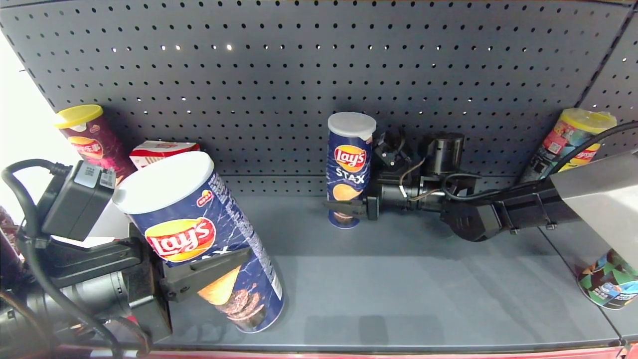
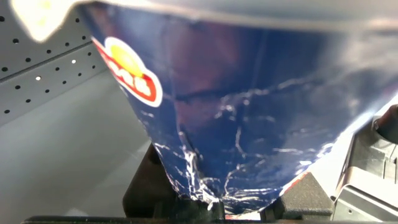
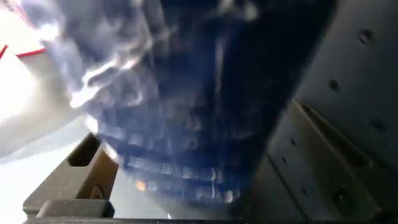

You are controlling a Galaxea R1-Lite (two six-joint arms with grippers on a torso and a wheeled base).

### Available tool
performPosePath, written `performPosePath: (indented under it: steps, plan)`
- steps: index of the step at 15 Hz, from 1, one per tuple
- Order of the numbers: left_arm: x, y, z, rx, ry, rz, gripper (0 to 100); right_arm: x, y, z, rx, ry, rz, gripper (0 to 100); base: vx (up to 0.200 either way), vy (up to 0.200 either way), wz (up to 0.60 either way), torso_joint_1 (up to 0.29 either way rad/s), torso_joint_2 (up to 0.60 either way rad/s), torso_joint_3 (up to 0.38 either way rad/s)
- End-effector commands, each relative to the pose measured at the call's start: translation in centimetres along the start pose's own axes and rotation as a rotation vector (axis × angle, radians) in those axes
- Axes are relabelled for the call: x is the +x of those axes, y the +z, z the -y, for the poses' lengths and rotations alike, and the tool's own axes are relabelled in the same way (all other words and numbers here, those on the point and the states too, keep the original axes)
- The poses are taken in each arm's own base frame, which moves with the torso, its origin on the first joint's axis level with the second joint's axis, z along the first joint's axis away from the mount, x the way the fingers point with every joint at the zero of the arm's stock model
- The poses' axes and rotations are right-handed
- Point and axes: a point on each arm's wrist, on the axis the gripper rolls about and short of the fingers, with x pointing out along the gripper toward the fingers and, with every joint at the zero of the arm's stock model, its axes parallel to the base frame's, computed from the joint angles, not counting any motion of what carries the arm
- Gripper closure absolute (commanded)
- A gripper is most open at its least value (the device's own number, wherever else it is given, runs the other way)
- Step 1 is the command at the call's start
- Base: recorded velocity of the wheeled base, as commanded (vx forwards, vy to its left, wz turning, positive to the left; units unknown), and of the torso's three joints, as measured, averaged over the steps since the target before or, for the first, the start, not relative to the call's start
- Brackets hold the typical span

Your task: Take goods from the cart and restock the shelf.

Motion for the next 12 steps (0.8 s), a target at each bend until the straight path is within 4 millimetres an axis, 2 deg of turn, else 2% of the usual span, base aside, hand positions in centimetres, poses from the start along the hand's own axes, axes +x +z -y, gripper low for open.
performPosePath:
  steps: [1,2,7,12]
  plan:
    - [0.0,0.0,0.0,-0.001,0.000,-0.002,100,0.6,-0.8,0.5,0.000,0.004,0.000,0,0.000,0.000,0.00,0.000,0.00,0.000]
    - [0.0,0.0,0.0,0.000,0.002,-0.001,100,0.8,-0.6,0.6,-0.008,0.000,0.011,100,0.000,0.000,0.00,0.000,0.00,0.000]
    - [0.0,0.0,0.0,-0.001,0.002,-0.002,100,0.7,-0.1,0.0,-0.004,0.004,0.012,100,0.000,0.000,0.00,0.000,0.00,0.000]
    - [0.0,0.0,0.0,0.000,0.002,0.001,100,-1.8,3.5,-3.2,-0.022,0.003,0.029,100,0.000,0.000,0.00,0.000,0.00,0.000]
